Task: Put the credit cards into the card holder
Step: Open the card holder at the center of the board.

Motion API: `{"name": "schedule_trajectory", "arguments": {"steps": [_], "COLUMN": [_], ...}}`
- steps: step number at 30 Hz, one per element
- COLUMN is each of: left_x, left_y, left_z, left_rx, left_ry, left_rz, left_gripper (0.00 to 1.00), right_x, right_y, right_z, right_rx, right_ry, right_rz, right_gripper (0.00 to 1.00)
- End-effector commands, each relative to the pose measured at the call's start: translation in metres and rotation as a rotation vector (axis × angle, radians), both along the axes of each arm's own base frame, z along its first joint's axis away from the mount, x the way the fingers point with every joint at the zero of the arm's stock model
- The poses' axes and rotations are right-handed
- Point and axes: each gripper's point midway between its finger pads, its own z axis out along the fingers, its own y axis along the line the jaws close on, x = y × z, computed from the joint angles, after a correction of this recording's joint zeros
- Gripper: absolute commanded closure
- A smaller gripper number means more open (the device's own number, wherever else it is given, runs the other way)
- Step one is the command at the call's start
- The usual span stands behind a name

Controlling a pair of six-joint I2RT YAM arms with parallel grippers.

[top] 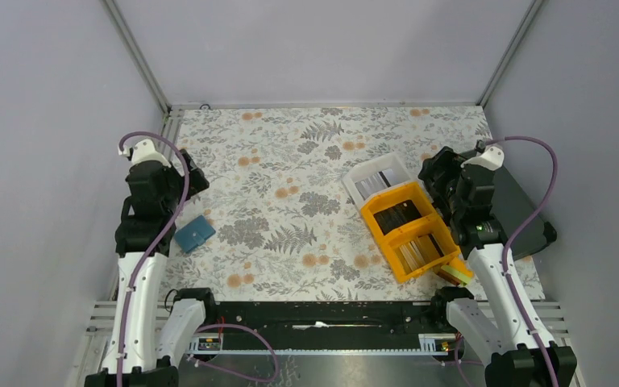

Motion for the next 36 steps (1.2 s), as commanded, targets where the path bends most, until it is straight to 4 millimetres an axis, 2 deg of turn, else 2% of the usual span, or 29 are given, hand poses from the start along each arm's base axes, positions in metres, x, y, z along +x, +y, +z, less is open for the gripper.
{"name": "schedule_trajectory", "arguments": {"steps": [1,6,10,15,20,28,32,36], "left_x": [0.0,0.008,0.006,-0.019,-0.042,-0.071,-0.075,-0.065], "left_y": [0.003,0.008,0.032,0.074,0.101,0.103,0.096,0.089], "left_z": [-0.03,-0.068,-0.102,-0.144,-0.157,-0.195,-0.216,-0.229], "left_rx": [-0.081,-0.163,-0.285,-0.449,-0.435,-0.509,-0.539,-0.557], "left_ry": [0.107,0.141,0.192,0.26,0.284,0.411,0.469,0.509], "left_rz": [0.081,0.156,0.289,0.519,0.691,0.821,0.802,0.708], "left_gripper": [0.01,0.01,0.01,0.01,0.01,0.01,0.03,0.12], "right_x": [-0.001,-0.001,-0.003,-0.008,-0.01,-0.01,-0.01,-0.01], "right_y": [-0.002,0.001,0.004,0.004,0.005,0.005,0.005,0.005], "right_z": [0.006,0.008,0.01,0.015,0.015,0.017,0.016,0.016], "right_rx": [-0.006,0.0,0.006,0.008,0.01,0.007,0.005,0.006], "right_ry": [-0.017,-0.025,-0.038,-0.06,-0.066,-0.073,-0.071,-0.07], "right_rz": [-0.005,0.013,0.026,0.031,0.038,0.037,0.036,0.037], "right_gripper": [0.01,0.01,0.01,0.01,0.01,0.01,0.01,0.01]}}
